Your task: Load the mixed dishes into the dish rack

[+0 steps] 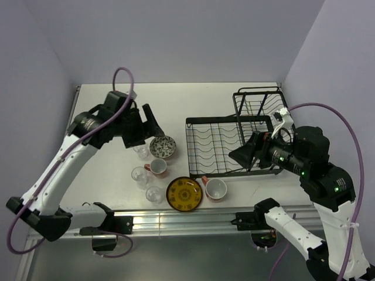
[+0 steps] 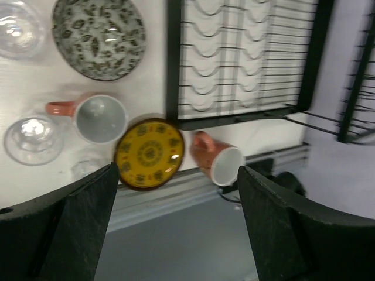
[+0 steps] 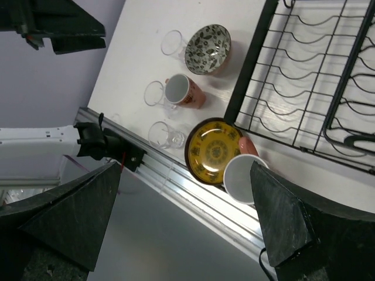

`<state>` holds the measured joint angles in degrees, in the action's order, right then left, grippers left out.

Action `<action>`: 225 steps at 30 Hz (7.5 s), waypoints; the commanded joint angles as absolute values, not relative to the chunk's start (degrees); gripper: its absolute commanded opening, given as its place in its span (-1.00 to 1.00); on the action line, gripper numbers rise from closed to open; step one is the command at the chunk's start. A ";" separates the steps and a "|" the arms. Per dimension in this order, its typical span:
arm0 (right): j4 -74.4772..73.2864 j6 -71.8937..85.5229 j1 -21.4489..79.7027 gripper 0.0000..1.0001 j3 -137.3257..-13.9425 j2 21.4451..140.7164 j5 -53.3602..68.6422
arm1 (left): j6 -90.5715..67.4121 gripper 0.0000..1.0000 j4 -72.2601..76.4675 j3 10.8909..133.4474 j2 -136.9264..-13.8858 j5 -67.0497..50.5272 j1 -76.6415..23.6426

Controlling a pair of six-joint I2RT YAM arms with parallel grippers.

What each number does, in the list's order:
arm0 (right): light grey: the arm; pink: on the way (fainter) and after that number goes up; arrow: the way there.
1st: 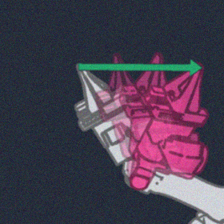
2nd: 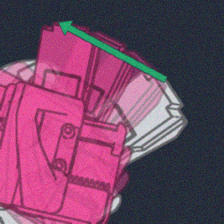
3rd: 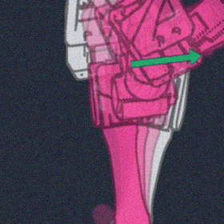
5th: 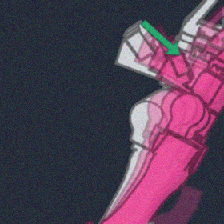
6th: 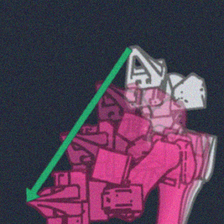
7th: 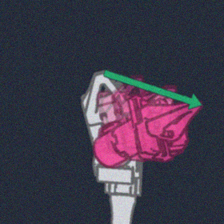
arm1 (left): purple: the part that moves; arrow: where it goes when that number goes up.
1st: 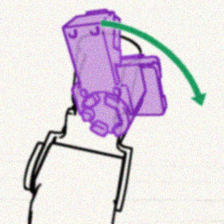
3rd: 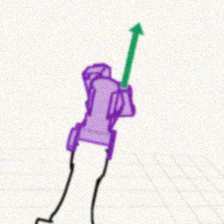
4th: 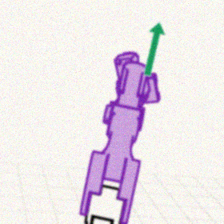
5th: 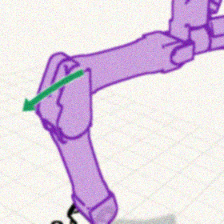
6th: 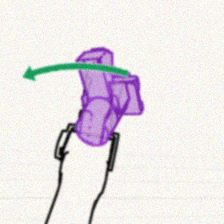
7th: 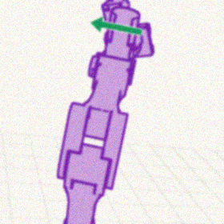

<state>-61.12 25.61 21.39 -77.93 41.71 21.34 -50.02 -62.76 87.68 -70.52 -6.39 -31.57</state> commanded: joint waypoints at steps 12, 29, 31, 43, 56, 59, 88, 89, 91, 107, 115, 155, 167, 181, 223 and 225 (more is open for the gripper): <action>-68.20 24.52 21.80 0.98 -82.88 40.43 20.66 | -36.22 0.67 -64.17 99.40 -93.33 12.92 -33.05; -70.40 25.31 21.71 0.97 -84.02 41.13 21.09 | -23.65 0.16 -58.18 102.13 -103.88 7.39 -26.10; -70.40 25.31 21.80 0.97 -84.20 41.22 21.09 | -23.03 0.04 -58.01 101.43 -104.32 6.68 -26.02; -68.82 26.19 21.80 0.97 -83.14 40.69 21.97 | -19.78 0.09 -54.76 95.01 -105.29 2.64 -26.02; -68.64 27.25 21.80 0.96 -83.50 40.96 22.24 | -15.91 0.08 -53.61 94.48 -111.88 1.14 -26.10; -68.73 27.42 21.80 0.96 -83.85 41.04 22.15 | -15.47 0.07 -53.26 94.13 -113.46 0.97 -26.10; -67.15 29.00 21.80 0.94 -82.53 40.52 22.15 | -14.85 -1.00 -53.35 98.52 -117.78 0.79 -24.61; -67.24 29.00 21.80 0.94 -82.53 40.69 22.24 | -15.20 -1.00 -53.44 99.48 -117.34 0.79 -24.52; -67.32 28.92 21.80 0.94 -82.62 40.61 22.24 | -16.69 -1.00 -53.96 101.76 -116.02 2.19 -24.26; -70.05 23.03 21.97 0.73 -91.12 49.65 20.57 | -31.54 -1.00 -58.54 104.42 -98.72 -4.73 -24.96; -64.79 27.14 25.48 0.70 -94.49 55.28 24.77 | -43.76 -1.00 -47.31 89.86 -84.49 -26.52 -25.31; -43.51 41.04 29.71 0.76 -92.55 65.83 28.56 | -69.00 -1.00 -11.25 74.62 -73.47 -41.57 -31.46; -37.97 43.07 29.71 0.77 -88.86 64.60 29.62 | -69.26 -1.00 -9.58 73.83 -74.53 -40.78 -32.43; -32.71 45.53 29.71 0.66 -86.14 61.00 28.56 | -68.55 -1.00 -8.79 73.56 -74.97 -40.69 -32.52; -31.99 46.06 29.62 -1.00 -85.34 60.73 27.69 | -69.79 0.35 -6.76 70.66 -75.15 -41.40 -32.78; -33.04 45.27 29.62 -1.00 -86.04 61.00 26.99 | -69.00 0.43 -8.08 70.93 -75.15 -40.09 -32.61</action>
